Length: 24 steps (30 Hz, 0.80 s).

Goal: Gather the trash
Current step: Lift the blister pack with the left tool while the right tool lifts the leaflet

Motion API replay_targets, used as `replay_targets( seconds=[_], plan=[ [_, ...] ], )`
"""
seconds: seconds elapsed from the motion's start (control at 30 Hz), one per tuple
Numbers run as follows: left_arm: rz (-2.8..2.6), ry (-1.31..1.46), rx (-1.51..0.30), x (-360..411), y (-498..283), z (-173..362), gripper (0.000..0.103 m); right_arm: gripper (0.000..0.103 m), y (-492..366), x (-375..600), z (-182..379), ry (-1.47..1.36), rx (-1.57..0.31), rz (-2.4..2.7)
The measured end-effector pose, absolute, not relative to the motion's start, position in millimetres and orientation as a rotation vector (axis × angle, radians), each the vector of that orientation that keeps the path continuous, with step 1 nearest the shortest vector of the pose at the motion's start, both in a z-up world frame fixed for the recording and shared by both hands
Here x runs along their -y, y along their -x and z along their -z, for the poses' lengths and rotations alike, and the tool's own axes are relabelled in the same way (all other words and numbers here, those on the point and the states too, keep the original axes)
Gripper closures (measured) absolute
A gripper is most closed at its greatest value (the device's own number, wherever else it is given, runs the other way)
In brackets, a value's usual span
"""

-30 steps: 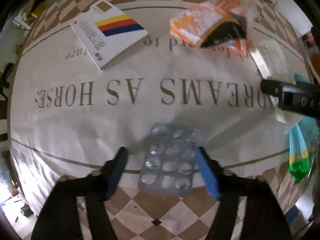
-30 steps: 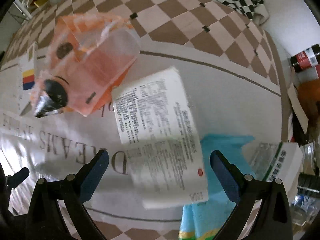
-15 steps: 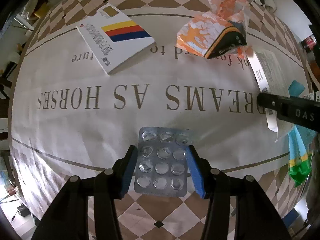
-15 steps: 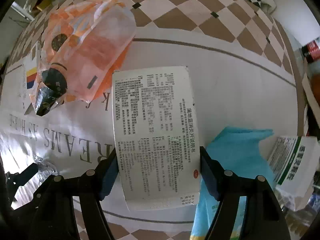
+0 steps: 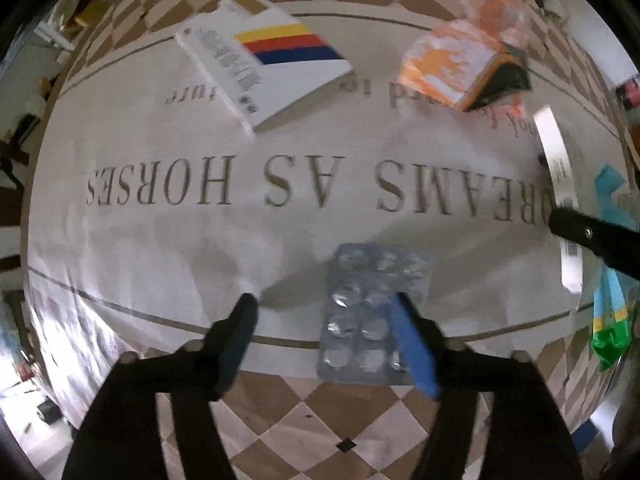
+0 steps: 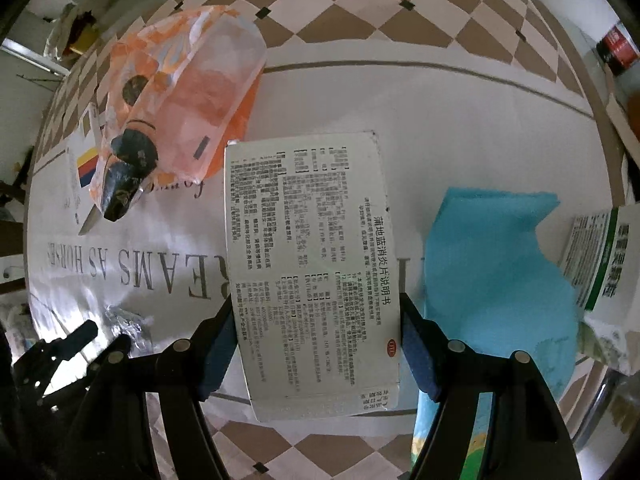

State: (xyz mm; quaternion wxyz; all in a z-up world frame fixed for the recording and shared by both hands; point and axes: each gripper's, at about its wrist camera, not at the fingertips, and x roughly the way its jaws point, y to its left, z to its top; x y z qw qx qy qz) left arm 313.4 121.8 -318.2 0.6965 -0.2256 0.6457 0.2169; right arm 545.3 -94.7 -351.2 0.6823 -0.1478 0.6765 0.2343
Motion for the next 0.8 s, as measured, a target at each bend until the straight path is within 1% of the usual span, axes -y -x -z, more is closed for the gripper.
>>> replay_targets(
  seconds=[0.03, 0.2, 0.3, 0.33, 0.4, 0.47, 0.57, 0.63, 0.67, 0.73, 0.77, 0.8],
  plan=[
    [-0.484, 0.515, -1.439, -125, -310, 320, 0.021, 0.028, -545, 98, 353, 0.322, -1.525, -0.529],
    [-0.458, 0.504, -1.447, -132, -300, 321, 0.021, 0.028, -546, 113, 357, 0.309, -1.526, -0.519],
    [-0.445, 0.507, -1.453, -133, -299, 320, 0.023, 0.028, -545, 119, 356, 0.305, -1.527, -0.509],
    [-0.445, 0.509, -1.459, -133, -297, 321, 0.025, 0.028, -546, 123, 356, 0.304, -1.527, -0.505],
    [-0.436, 0.499, -1.453, -130, -308, 322, 0.035, 0.028, -544, 115, 356, 0.312, -1.523, -0.502],
    [-0.422, 0.487, -1.452, -119, -318, 324, 0.053, 0.028, -543, 94, 358, 0.322, -1.514, -0.495],
    [-0.432, 0.447, -1.461, -107, -322, 319, 0.06, 0.028, -529, 76, 345, 0.345, -1.497, -0.477],
    [-0.431, 0.458, -1.472, -106, -324, 320, 0.06, 0.028, -526, 73, 345, 0.352, -1.485, -0.461],
    [-0.431, 0.476, -1.481, -107, -324, 321, 0.058, 0.028, -524, 71, 346, 0.355, -1.483, -0.453],
    [-0.426, 0.514, -1.485, -112, -324, 322, 0.058, 0.028, -523, 70, 347, 0.347, -1.479, -0.445],
    [-0.415, 0.535, -1.481, -115, -324, 323, 0.054, 0.028, -523, 70, 347, 0.336, -1.48, -0.443],
    [-0.382, 0.564, -1.475, -121, -324, 327, 0.046, 0.028, -523, 70, 347, 0.331, -1.481, -0.443]
  ],
)
